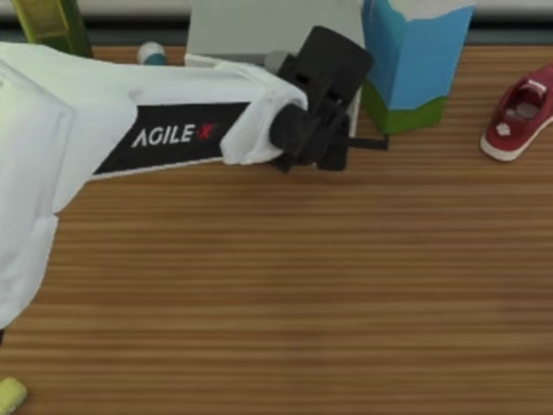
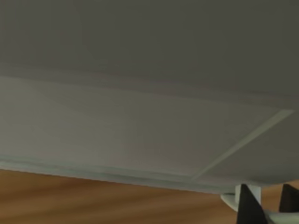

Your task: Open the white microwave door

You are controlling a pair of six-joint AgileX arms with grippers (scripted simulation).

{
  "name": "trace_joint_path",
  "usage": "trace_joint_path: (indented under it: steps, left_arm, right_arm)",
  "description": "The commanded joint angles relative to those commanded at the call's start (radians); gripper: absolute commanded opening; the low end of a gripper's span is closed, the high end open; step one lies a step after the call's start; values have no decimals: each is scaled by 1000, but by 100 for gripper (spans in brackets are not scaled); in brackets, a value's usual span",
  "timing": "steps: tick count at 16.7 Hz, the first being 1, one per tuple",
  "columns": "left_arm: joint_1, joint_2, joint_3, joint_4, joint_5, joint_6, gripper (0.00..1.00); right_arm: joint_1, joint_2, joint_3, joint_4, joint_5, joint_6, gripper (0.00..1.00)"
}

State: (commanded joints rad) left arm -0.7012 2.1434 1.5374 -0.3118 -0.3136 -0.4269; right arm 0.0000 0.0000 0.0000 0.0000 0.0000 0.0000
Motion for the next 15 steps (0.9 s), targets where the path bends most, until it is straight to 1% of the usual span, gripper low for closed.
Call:
trace_joint_path:
  steps: [5,11,15]
  left_arm:
    - [-8,4,-4,1,8,-2,0]
    - [9,-49,-75,50,46,60,0]
    - [11,-52,-86,53,50,68,0]
  right_arm:
    - [0,0,0,0,0,0,100]
    - [0,0,0,0,0,0,100]
    - [0,0,0,0,0,0,100]
